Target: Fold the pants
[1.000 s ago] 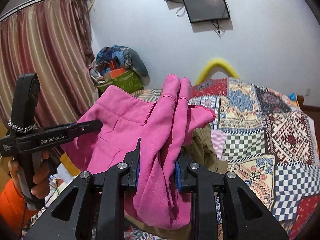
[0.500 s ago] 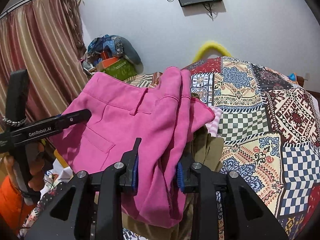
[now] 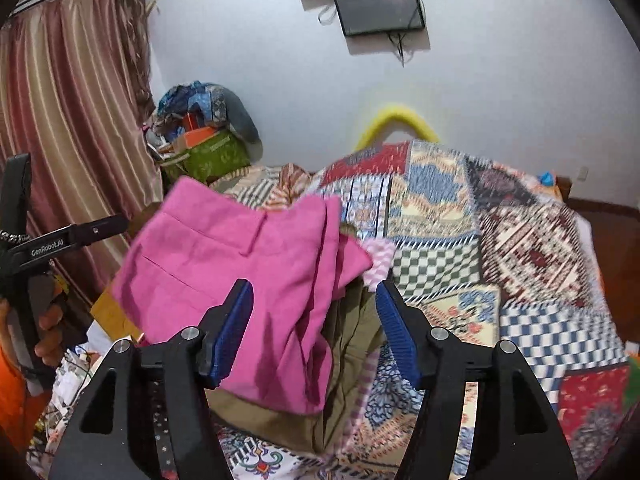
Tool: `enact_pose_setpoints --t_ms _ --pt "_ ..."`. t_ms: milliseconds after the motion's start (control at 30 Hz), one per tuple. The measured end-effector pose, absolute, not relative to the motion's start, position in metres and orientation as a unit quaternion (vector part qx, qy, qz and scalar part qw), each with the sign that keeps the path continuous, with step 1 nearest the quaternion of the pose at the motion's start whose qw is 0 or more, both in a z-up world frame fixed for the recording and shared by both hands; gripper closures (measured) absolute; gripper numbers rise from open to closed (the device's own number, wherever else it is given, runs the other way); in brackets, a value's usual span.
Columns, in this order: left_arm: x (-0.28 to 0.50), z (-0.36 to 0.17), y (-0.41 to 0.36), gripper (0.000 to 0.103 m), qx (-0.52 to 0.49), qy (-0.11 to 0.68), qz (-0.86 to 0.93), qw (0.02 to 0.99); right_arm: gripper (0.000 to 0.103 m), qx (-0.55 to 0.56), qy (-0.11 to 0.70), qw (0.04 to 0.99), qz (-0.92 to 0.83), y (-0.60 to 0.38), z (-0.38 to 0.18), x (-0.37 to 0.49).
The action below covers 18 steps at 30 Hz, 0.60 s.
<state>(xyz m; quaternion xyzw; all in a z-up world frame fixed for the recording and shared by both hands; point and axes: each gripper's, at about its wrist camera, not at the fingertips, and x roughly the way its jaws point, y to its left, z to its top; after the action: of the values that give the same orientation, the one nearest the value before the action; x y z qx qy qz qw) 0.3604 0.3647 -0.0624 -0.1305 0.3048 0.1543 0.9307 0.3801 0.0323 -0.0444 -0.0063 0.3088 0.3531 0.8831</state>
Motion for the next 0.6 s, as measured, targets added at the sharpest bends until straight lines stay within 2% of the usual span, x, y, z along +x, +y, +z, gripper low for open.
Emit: enact_pose_setpoints --t_ms 367,433,600 --pt "0.233 0.041 0.262 0.016 -0.069 0.195 0.108 0.972 0.042 0.0 0.171 0.914 0.369 -0.041 0.074 0.254" --pt "0.199 0.058 0.237 0.016 -0.058 0.166 0.104 0.979 0.038 0.007 0.149 0.917 0.369 -0.054 0.089 0.23" --pt "0.126 0.087 0.187 0.016 -0.042 0.116 0.09 0.988 0.037 0.006 0.098 0.926 0.363 -0.083 0.115 0.164"
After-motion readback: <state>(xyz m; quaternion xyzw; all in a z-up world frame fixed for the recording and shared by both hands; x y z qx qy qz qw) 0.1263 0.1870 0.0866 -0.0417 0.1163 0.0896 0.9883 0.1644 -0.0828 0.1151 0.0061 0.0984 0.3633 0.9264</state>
